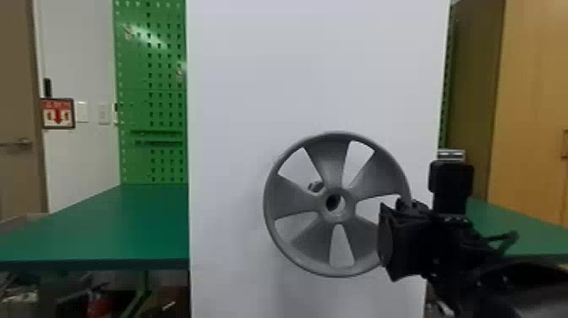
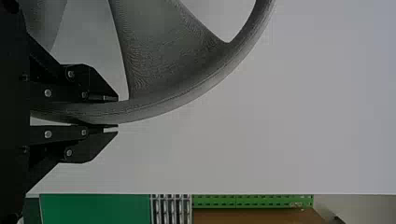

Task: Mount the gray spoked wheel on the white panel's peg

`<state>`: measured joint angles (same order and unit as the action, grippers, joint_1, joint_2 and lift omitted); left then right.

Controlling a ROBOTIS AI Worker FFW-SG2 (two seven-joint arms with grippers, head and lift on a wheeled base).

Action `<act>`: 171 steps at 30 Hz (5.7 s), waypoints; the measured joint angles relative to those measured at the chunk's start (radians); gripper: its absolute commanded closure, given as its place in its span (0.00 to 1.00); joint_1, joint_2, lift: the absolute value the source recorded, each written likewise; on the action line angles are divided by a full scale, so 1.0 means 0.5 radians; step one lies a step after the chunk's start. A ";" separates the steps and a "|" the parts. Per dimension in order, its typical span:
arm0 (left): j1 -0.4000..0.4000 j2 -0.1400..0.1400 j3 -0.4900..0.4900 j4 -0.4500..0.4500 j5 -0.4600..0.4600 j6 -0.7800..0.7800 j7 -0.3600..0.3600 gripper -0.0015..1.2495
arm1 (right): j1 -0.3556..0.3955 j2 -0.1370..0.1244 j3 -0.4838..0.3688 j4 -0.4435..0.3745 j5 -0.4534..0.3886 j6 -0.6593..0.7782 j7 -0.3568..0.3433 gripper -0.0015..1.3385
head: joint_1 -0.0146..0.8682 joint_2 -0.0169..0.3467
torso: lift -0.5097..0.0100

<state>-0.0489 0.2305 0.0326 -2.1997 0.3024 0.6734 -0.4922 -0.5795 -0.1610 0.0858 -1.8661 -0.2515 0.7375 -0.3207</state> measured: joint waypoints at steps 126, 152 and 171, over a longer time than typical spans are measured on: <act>-0.016 0.014 -0.040 0.012 0.002 0.000 0.009 0.45 | -0.136 0.003 0.037 0.520 0.191 -0.589 0.295 0.94 | 0.16 0.03 | 0.22; -0.016 0.024 -0.043 0.012 0.009 -0.002 0.009 0.45 | -0.244 0.037 0.053 0.778 0.179 -0.755 0.295 0.94 | 0.16 0.03 | 0.22; -0.016 0.024 -0.046 0.012 0.009 -0.001 0.009 0.45 | -0.242 0.048 0.048 0.794 0.172 -0.796 0.294 0.69 | 0.16 0.03 | 0.22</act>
<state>-0.0568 0.2424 0.0098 -2.1936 0.3068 0.6727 -0.4878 -0.7003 -0.1371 0.1098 -1.4693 -0.1656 0.3392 -0.1739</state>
